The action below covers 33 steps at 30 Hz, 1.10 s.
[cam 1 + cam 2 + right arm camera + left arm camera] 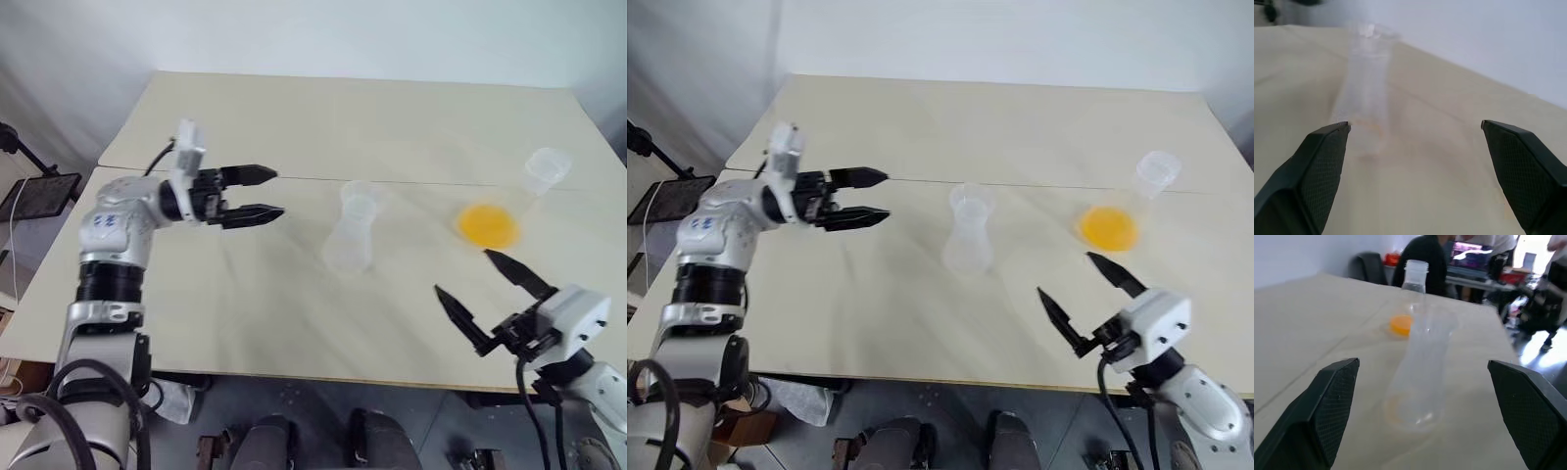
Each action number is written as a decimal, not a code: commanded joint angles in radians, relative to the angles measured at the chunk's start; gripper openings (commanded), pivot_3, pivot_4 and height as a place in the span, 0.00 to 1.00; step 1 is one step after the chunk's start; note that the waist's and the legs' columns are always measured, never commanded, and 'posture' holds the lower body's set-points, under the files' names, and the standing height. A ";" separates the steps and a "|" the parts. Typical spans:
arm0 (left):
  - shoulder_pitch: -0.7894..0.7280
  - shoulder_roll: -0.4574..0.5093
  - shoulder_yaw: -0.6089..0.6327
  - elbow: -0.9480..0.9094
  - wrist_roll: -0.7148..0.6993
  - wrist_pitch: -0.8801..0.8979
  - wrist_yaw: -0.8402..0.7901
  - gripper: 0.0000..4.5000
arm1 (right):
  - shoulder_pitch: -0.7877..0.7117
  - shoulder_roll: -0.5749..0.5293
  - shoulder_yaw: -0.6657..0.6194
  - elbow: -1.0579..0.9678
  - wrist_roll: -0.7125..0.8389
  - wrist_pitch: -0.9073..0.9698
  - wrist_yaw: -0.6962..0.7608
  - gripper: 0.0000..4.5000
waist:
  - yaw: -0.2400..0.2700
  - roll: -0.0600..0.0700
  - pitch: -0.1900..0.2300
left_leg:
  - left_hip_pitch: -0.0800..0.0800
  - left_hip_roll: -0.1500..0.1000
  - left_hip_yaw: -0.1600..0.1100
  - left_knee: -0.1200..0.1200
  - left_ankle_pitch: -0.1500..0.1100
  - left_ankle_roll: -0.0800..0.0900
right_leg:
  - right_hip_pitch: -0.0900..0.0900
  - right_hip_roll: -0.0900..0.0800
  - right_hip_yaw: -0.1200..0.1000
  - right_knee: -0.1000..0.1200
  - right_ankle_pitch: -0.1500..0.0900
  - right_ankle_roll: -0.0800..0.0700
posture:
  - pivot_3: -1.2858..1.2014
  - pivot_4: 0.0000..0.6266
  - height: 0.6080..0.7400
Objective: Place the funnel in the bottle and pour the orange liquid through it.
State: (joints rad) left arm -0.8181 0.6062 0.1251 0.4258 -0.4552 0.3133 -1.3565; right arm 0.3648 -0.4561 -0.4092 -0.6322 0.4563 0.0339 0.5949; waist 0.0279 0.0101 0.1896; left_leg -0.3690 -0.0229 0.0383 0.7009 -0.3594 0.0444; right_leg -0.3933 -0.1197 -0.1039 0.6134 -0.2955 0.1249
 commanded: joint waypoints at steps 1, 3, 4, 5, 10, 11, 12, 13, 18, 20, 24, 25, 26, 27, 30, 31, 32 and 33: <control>0.071 0.009 0.048 -0.090 -0.034 -0.043 0.010 0.99 | 0.033 0.032 -0.087 0.010 0.024 -0.053 -0.025 1.00 | 0.001 0.000 0.000 | 0.000 0.000 0.000 0.000 0.000 0.000 | 0.000 0.000 0.000 0.000 0.000 0.000 | 0.52 0.24 1.00; 0.167 0.028 0.051 -0.139 -0.014 -0.104 -0.002 0.99 | 0.066 0.062 -0.133 0.034 0.032 -0.076 -0.036 1.00 | -0.002 0.000 0.000 | 0.000 0.000 -0.001 0.000 0.000 0.000 | 0.000 0.000 0.000 0.000 0.000 0.000 | 0.52 0.24 1.00; 0.205 0.034 0.055 -0.168 -0.019 -0.097 0.004 0.99 | 0.079 0.075 -0.154 0.043 0.028 -0.088 -0.044 1.00 | -0.004 0.000 0.000 | 0.001 0.000 0.000 0.000 0.000 0.000 | 0.000 0.000 0.001 0.000 0.000 0.000 | 0.52 0.24 1.00; 0.229 0.037 0.057 -0.190 -0.025 -0.087 0.014 0.99 | 0.088 0.083 -0.168 0.050 0.025 -0.098 -0.046 1.00 | -0.005 0.000 0.000 | 0.001 0.000 0.000 -0.001 0.000 0.000 | 0.000 0.000 0.001 0.001 0.000 0.000 | 0.52 0.24 1.00; 0.371 0.025 0.117 -0.321 -0.083 -0.041 0.110 0.99 | 0.199 0.177 -0.267 0.115 0.027 -0.187 -0.061 1.00 | -0.003 0.000 0.000 | 0.002 0.001 -0.001 -0.002 0.000 0.000 | 0.000 -0.001 0.008 0.003 0.000 -0.001 | 0.52 0.24 1.00; 0.388 0.023 0.123 -0.341 -0.090 -0.034 0.125 0.99 | 0.217 0.188 -0.276 0.122 0.026 -0.205 -0.056 1.00 | -0.004 0.000 0.000 | 0.002 0.001 -0.001 -0.002 0.000 0.000 | 0.000 -0.001 0.008 0.003 0.000 -0.001 | 0.52 0.24 1.00; 0.401 0.022 0.126 -0.356 -0.095 -0.033 0.134 0.99 | 0.227 0.194 -0.281 0.127 0.028 -0.216 -0.054 1.00 | -0.005 0.000 0.000 | 0.002 0.001 -0.001 -0.002 0.000 0.000 | 0.000 -0.002 0.009 0.003 0.000 -0.001 | 0.52 0.24 1.00; 0.413 0.020 0.130 -0.363 -0.098 -0.036 0.142 0.99 | 0.233 0.197 -0.283 0.129 0.030 -0.225 -0.053 1.00 | -0.006 0.000 0.000 | 0.002 0.000 0.000 -0.002 0.000 0.000 | 0.000 -0.005 0.010 0.003 0.000 -0.001 | 0.52 0.24 1.00; 0.437 0.009 0.122 -0.380 -0.096 -0.069 0.158 0.99 | 0.161 0.130 -0.230 0.102 0.052 -0.158 -0.065 1.00 | -0.013 0.001 -0.001 | 0.006 0.000 0.001 -0.003 -0.001 0.000 | 0.001 -0.009 0.011 0.005 -0.001 -0.001 | 0.52 0.24 1.00; 0.436 0.005 0.118 -0.393 -0.102 -0.066 0.162 0.99 | 0.086 0.082 -0.215 0.105 0.071 -0.095 -0.095 1.00 | -0.021 0.001 -0.001 | 0.007 0.000 0.002 -0.003 -0.001 0.000 | 0.001 -0.009 0.011 0.006 -0.001 -0.002 | 0.52 0.24 1.00; 0.444 -0.014 0.116 -0.424 -0.111 -0.065 0.188 0.99 | -0.114 -0.020 -0.183 0.175 0.115 0.070 -0.162 1.00 | -0.026 0.001 -0.001 | 0.007 0.000 0.002 -0.003 -0.001 0.000 | 0.000 -0.010 0.010 0.007 -0.001 -0.003 | 0.52 0.24 1.00; 0.451 -0.016 0.114 -0.437 -0.113 -0.062 0.191 0.99 | -0.166 -0.042 -0.174 0.198 0.107 0.100 -0.181 1.00 | -0.027 0.001 -0.001 | 0.007 0.000 0.002 -0.004 -0.001 0.000 | 0.000 -0.010 0.010 0.007 -0.002 -0.003 | 0.52 0.24 1.00; 0.458 -0.020 0.115 -0.451 -0.120 -0.057 0.200 0.99 | -0.227 -0.060 -0.170 0.229 0.105 0.133 -0.209 1.00 | -0.027 0.001 -0.001 | 0.007 0.000 0.002 -0.003 -0.001 0.000 | 0.000 -0.010 0.009 0.007 -0.001 -0.003 | 0.52 0.24 1.00; 0.466 -0.023 0.115 -0.466 -0.124 -0.053 0.209 0.99 | -0.289 -0.075 -0.166 0.269 0.106 0.159 -0.230 1.00 | -0.027 0.001 -0.001 | 0.007 0.000 0.002 -0.003 -0.001 0.000 | 0.000 -0.010 0.009 0.007 -0.001 -0.003 | 0.52 0.24 1.00; 0.489 -0.028 0.113 -0.497 -0.133 -0.049 0.228 0.99 | -0.416 -0.101 -0.154 0.359 0.102 0.219 -0.263 1.00 | -0.025 0.002 -0.001 | 0.007 -0.001 0.002 -0.003 -0.001 0.000 | 0.000 -0.011 0.009 0.007 -0.001 -0.003 | 0.52 0.24 1.00; 0.496 -0.029 0.113 -0.505 -0.135 -0.048 0.232 0.99 | -0.447 -0.109 -0.148 0.382 0.097 0.237 -0.271 1.00 | -0.023 0.002 -0.001 | 0.006 -0.001 0.001 -0.003 -0.001 0.000 | 0.000 -0.011 0.008 0.007 -0.001 -0.003 | 0.52 0.24 1.00; 0.504 -0.030 0.114 -0.514 -0.139 -0.046 0.236 0.99 | -0.489 -0.113 -0.140 0.413 0.094 0.247 -0.276 1.00 | -0.022 0.002 -0.001 | 0.006 -0.001 0.000 -0.003 -0.001 0.000 | 0.000 -0.011 0.007 0.007 -0.001 -0.003 | 0.52 0.24 1.00; 0.510 -0.031 0.115 -0.520 -0.142 -0.045 0.240 0.99 | -0.517 -0.115 -0.136 0.433 0.091 0.254 -0.278 1.00 | -0.024 0.002 -0.001 | 0.006 -0.001 0.000 -0.003 -0.001 0.000 | 0.000 -0.011 0.007 0.007 -0.001 -0.003 | 0.52 0.24 1.00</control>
State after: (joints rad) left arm -0.3144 0.5719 0.2270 -0.0442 -0.5692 0.2718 -1.1239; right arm -0.1299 -0.5486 -0.5406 -0.2101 0.5489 0.2791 0.3312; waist 0.0042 0.0118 0.1887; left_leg -0.3637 -0.0238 0.0390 0.6979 -0.3599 0.0446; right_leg -0.3931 -0.1303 -0.0974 0.6197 -0.2970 0.1222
